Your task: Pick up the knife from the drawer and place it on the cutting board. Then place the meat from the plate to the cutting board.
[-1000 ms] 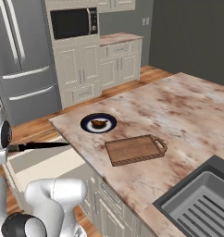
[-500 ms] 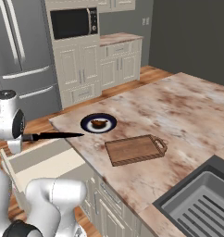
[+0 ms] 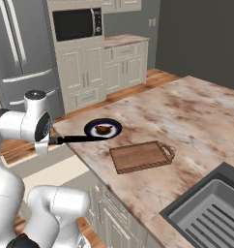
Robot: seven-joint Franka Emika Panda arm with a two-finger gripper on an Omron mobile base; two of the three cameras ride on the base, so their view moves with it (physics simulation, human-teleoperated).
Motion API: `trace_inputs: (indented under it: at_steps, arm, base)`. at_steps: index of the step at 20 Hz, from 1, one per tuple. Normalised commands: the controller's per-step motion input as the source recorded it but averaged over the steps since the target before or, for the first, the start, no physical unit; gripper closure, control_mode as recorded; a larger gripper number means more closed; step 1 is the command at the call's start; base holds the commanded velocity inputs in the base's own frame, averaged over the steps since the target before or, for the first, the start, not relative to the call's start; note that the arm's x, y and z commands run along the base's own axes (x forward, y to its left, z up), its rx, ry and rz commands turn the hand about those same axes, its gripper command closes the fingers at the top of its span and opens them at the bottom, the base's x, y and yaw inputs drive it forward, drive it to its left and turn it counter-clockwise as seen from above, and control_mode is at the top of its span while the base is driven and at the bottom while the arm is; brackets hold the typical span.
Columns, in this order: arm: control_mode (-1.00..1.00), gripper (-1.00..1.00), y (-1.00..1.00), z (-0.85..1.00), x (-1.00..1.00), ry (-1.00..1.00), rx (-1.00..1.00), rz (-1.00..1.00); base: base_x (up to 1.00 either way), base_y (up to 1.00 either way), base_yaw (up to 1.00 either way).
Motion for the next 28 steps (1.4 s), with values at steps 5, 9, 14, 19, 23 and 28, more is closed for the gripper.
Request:
trace_inputs:
  at_steps: [5,9,14,19,23,28]
  arm:
    - [-1.0,1.0,-0.88,0.0,0.34,0.0,0.0,0.0]
    - [-1.0,1.0,-0.88,-0.08,0.38,0.06,0.0,0.0]
    - [-1.0,1.0,-0.82,-0.24,0.41,0.1,0.0,0.0]
    - [-1.0,1.0,-0.71,-0.27,0.41,0.04,0.0,0.0]
    - [-1.0,1.0,-0.52,-0.21,0.37,0.03,0.0,0.0]
    - [-1.0,1.0,-0.27,-0.38,0.28,0.0,-0.01,0.0]
  base:
    - [0.0,0.0,0.0]
    - [0.0,0.0,0.0]
    - [0.0,0.0,0.0]
    - [0.0,0.0,0.0]
    - [0.0,0.0,0.0]
    - [0.0,0.0,0.0]
